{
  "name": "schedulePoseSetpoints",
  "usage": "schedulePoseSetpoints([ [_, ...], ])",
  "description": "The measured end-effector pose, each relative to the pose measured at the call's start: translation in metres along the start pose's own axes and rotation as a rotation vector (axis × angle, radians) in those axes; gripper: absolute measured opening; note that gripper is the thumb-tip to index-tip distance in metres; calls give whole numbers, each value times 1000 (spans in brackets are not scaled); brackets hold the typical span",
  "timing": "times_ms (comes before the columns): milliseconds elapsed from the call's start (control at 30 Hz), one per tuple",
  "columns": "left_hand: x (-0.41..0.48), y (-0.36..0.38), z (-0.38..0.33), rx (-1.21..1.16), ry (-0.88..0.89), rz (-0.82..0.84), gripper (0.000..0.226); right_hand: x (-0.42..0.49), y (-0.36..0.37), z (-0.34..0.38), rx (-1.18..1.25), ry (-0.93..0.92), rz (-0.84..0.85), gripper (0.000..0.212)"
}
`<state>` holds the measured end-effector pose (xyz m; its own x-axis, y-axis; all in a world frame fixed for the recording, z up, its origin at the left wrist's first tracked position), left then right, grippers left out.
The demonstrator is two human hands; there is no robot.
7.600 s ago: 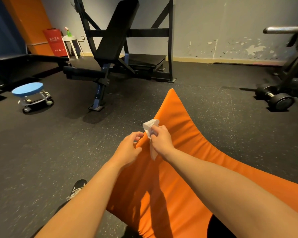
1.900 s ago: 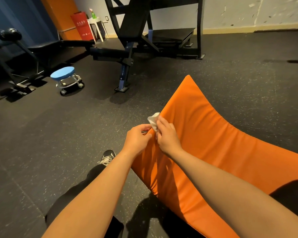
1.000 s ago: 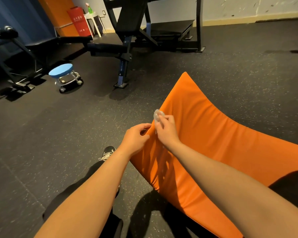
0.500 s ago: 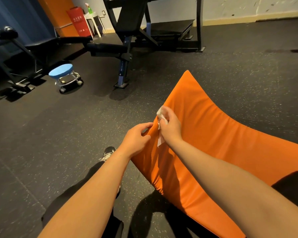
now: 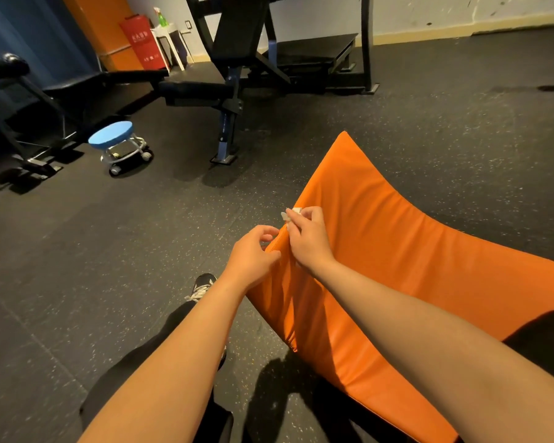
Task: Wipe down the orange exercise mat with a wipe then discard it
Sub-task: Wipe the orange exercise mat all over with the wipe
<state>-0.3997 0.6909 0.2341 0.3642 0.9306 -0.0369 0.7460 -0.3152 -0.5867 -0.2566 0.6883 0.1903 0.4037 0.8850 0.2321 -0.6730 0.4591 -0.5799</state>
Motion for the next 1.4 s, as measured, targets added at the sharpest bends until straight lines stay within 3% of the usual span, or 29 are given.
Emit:
schedulePoseSetpoints([
  [133, -2, 7, 0, 40, 19, 64, 44, 5, -3, -1, -31, 116, -34, 35],
  [367, -4, 5, 2, 20, 49, -55, 42, -33, 13, 8, 50, -41, -67, 31],
  [567, -6, 6, 3, 16, 42, 52, 49, -1, 4, 0, 97, 187, -44, 32],
  [867, -8, 1, 7, -23, 62, -35, 44, -34, 7, 13, 108, 73, -53, 32],
  [1033, -11, 3, 1, -13, 78, 2, 42, -16, -10, -5, 152, 239, -133, 33],
  [1200, -5, 2, 9, -28, 51, -67, 42, -48, 10, 9, 112, 55, -90, 31],
  [1400, -9, 0, 7, -71, 64, -41, 44, -34, 3, 6, 110, 75, -67, 32],
])
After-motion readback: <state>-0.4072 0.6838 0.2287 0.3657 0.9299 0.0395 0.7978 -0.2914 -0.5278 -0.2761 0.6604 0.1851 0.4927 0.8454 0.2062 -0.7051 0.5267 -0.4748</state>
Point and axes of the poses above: each hand's wrist, its own x-axis towards the middle knuckle, its own y-axis out of the palm, z = x × y, the point moved 5 cm from there along x, towards the middle knuckle, and after that the axes turned 12 degrees about -x, right-handed, at the moved point
